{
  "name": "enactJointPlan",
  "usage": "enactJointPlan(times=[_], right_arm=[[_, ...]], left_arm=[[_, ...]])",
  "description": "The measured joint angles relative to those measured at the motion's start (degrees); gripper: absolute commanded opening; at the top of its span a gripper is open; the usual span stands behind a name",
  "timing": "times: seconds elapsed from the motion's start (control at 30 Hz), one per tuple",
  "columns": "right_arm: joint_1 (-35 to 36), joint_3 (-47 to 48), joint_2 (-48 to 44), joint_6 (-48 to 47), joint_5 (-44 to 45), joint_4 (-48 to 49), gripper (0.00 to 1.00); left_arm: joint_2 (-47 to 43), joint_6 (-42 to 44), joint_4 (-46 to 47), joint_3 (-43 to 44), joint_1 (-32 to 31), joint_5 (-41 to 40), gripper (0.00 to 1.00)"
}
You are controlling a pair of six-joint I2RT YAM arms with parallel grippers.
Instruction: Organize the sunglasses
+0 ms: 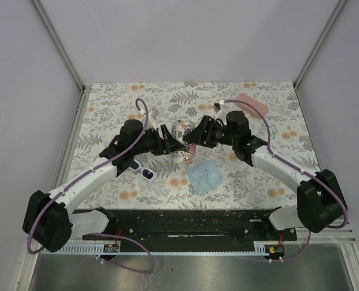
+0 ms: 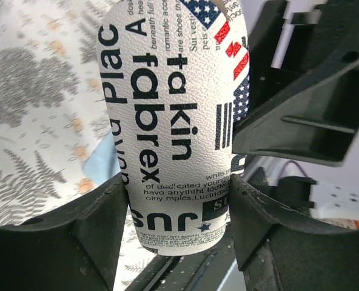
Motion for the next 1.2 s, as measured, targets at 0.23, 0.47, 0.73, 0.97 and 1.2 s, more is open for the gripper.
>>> enactJointPlan(times=[0.23, 0.47, 0.73, 0.97, 1.2], right_arm=[[1.3, 0.5, 2.6, -3.7, 9.1, -9.8, 0.74], [1.1, 0.6, 2.7, -5.5, 13.0, -12.9, 0.99], [-3.7, -1.2, -3.8, -5.5, 9.0, -11.9, 0.99], [-8.7, -9.4, -9.1, 2.7, -7.7, 7.0, 0.98], [-8.6, -13.2, -9.0, 14.4, -17.6, 28.2, 0.86]], left_arm=[[6.6, 2.7, -4.2, 0.9, -2.3, -6.5, 0.27], [7.7, 3.8, -4.7, 0.9, -2.5, -6.7, 0.28], [7.6, -2.6, 6.3, -2.1, 2.5, 4.3, 0.28], [7.6, -15.9, 23.6, -5.7, 5.6, 14.3, 0.29], [7.9, -32.2, 47.4, -7.9, 5.5, 19.8, 0.30]])
